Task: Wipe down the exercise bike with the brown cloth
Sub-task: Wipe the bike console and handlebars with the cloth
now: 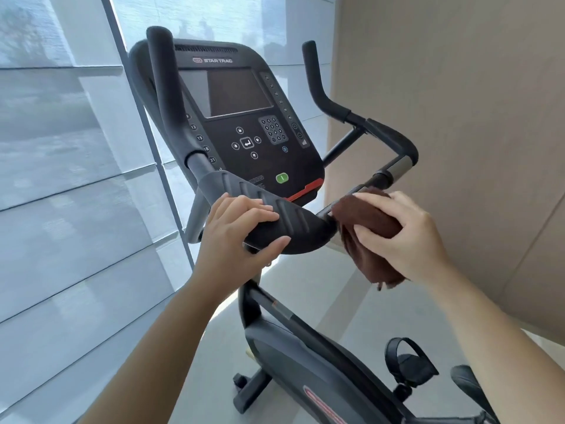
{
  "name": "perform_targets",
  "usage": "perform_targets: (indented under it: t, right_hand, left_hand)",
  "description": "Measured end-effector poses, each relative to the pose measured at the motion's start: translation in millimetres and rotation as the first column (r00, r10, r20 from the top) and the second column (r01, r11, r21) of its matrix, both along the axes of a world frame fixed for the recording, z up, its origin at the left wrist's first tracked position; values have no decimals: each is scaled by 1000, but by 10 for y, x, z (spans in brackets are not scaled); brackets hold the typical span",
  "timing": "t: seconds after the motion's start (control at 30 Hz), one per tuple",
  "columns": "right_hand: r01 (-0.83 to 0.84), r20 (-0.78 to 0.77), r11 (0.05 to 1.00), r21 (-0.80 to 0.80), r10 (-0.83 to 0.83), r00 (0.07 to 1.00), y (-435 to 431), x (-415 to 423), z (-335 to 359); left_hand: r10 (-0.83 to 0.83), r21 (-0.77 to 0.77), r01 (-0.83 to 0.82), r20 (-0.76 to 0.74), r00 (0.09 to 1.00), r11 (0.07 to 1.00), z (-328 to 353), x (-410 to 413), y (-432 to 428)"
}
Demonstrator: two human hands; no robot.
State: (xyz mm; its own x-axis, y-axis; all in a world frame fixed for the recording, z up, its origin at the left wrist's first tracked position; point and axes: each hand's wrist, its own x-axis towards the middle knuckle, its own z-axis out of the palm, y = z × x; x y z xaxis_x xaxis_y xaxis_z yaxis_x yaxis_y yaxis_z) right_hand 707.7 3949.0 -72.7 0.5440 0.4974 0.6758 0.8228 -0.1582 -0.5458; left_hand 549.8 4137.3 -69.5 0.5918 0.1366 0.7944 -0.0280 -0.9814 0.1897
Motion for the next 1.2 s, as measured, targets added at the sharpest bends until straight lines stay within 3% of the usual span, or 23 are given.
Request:
perform_targets:
  t: [0.1,0.23,0.4,0.5,0.57,0.6,0.73,0.83,0.9,0.93,1.0,1.07,1.2]
  right_hand:
    - [65,-2,993,94,-65,998,123,236,202]
    - [-3,136,989,-147,23,990,517,237,248]
    - [-41,288,986,-160,86,954,537,526,139]
    - [-12,134,969,-246,47,990,397,1107,227]
    - [-123,-19,960,-251,122,992,367,1226,268]
    - [-170,-16,954,-246,171,985,384,1171,268]
    - [-421,38,864,-278,447,893,472,748,263]
    - [-525,-39,718,-456,573,818,488,794,376]
    - [-402,82,722,-563,533,842,504,944,423]
    - [-340,181,761,-553,508,842,502,973,416]
    - [-372,318,825,-426,521,792,496,917,362]
    - [-479,349,808,-343,583,734,529,815,313]
    - [-550,280,722,-420,680,678,625,776,395]
  left_hand:
    - [70,52,-66,-68,995,996,67,-22,-80]
    - [207,134,-197,-67,976,971,27,124,-395]
    - [363,180,-358,2,932,916,-75,387,-641]
    - [404,168,-408,61,913,897,-103,434,-645]
    - [423,156,-434,103,901,887,-109,468,-648]
    - [431,148,-445,119,894,883,-113,485,-649]
    - [436,123,-456,159,886,881,-140,508,-649]
    - [439,115,-459,165,883,881,-139,510,-659]
    - [442,108,-460,159,883,881,-131,508,-672]
    - [442,107,-460,156,883,882,-128,504,-677]
    - [444,104,-460,148,884,882,-124,501,-684]
    - [450,103,-467,149,880,878,-120,506,-683]
    - [459,107,-476,150,876,873,-116,514,-679]
